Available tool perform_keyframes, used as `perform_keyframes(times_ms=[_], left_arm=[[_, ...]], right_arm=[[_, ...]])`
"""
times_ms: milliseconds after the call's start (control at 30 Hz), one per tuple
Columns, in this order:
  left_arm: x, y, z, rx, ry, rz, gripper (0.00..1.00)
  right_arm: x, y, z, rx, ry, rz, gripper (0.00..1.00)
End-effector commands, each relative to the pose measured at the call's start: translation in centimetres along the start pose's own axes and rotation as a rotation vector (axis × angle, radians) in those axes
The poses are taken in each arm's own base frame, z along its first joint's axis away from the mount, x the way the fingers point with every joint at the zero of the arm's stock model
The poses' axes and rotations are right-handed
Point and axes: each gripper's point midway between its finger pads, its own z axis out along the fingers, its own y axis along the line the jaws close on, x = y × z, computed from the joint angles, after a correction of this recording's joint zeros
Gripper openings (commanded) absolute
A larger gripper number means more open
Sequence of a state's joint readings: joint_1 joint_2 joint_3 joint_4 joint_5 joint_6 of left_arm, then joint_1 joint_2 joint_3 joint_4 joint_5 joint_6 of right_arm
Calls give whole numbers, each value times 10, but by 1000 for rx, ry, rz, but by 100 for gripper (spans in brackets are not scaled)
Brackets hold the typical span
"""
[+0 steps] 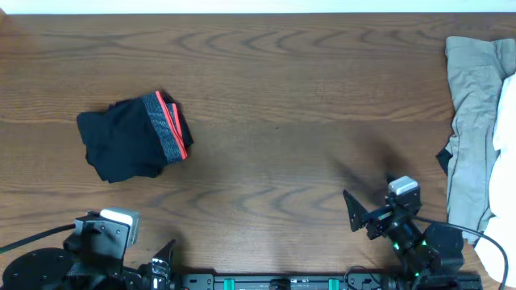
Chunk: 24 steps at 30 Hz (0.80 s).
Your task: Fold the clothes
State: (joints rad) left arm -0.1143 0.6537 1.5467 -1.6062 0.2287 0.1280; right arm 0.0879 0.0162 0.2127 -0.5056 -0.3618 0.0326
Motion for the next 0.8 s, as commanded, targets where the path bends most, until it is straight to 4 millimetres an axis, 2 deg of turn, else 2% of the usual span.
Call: perform_keyframes(times_ms=[0,367,667,767], left_arm=[[3,-1,1,6,17,-9,98],[3,-1,1,6,17,-9,98],[3,-1,1,6,17,-9,98],[3,-1,1,6,17,-9,98]], right_arm=[[7,-7,3,25,5,-3,99],[26,-8,5,26,65,19,99],[54,-7,2,28,178,63,99],[56,-7,1,29,186,66,99]])
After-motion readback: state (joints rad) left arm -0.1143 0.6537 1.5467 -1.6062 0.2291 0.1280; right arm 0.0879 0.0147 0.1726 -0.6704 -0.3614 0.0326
